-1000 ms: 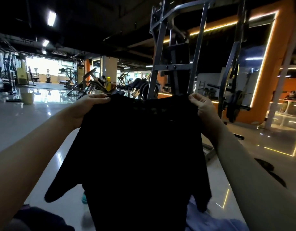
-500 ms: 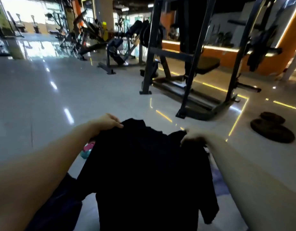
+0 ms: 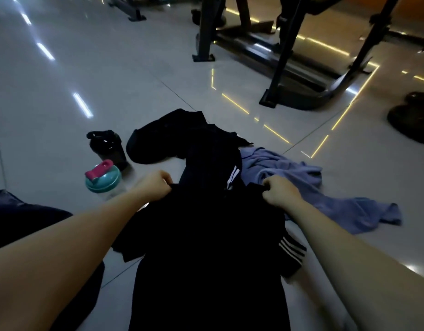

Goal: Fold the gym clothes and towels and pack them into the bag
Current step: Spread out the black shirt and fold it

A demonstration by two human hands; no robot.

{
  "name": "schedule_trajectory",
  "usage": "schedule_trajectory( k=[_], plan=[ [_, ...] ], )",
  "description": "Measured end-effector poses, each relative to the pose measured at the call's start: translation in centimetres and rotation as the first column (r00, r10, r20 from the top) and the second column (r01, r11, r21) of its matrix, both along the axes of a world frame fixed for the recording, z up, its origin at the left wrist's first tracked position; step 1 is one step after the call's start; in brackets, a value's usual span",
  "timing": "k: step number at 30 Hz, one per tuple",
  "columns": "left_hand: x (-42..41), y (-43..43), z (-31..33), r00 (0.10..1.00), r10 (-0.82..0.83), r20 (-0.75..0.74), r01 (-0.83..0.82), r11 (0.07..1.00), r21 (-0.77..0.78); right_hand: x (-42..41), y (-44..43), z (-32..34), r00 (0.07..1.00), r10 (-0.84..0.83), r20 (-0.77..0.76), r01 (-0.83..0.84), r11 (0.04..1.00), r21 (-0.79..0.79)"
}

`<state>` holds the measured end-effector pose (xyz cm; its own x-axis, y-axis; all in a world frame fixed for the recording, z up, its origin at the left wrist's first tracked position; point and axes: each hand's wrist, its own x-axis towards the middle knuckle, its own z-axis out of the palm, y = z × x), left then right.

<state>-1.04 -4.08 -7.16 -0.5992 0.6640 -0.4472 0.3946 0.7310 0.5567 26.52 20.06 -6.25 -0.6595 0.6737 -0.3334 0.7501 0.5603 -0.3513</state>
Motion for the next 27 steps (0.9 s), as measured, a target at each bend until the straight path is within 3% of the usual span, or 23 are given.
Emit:
schedule_trajectory(
  k=[5,8,11,15,18,22,27],
  plan=[
    [-1.3,3.6,-0.6,0.989,0.05,-0.142,-0.04,0.996,0.074,-3.1,2.7,-0.9,0.997,0.003,0.084,-0.016,0.987,0.16],
    [-0.3,4.7,-2.0,0.964,0.105,-0.244,-0.064,0.984,0.169,-3.5,3.2,-1.9,0.996,-0.089,-0.009,0.088,0.964,0.249],
    [2.2,4.0,-5.0,0.954,-0.051,-0.295,0.071,0.996,0.057,-1.8,2.3,-3.3,0.991,-0.124,-0.054,0.133,0.961,0.244],
    [6.4,0.6,-8.6,0.865,-0.33,-0.379,0.31,0.944,-0.114,3.0,-0.5,-6.5,0.963,-0.206,0.174,0.184,0.974,0.136],
    [9.3,-2.0,-10.2,0.774,-0.483,-0.41,0.445,0.875,-0.191,7.4,-2.3,-9.7,0.929,-0.321,0.182,0.301,0.945,0.129],
    [12.1,-4.3,-11.2,0.771,-0.531,-0.352,0.452,0.845,-0.286,11.3,-4.3,-12.4,0.897,-0.4,0.189,0.398,0.916,0.051],
    [13.9,-5.6,-11.5,0.786,-0.571,-0.237,0.443,0.788,-0.428,11.9,-5.0,-12.1,0.93,-0.324,0.176,0.324,0.946,0.032]
  ],
)
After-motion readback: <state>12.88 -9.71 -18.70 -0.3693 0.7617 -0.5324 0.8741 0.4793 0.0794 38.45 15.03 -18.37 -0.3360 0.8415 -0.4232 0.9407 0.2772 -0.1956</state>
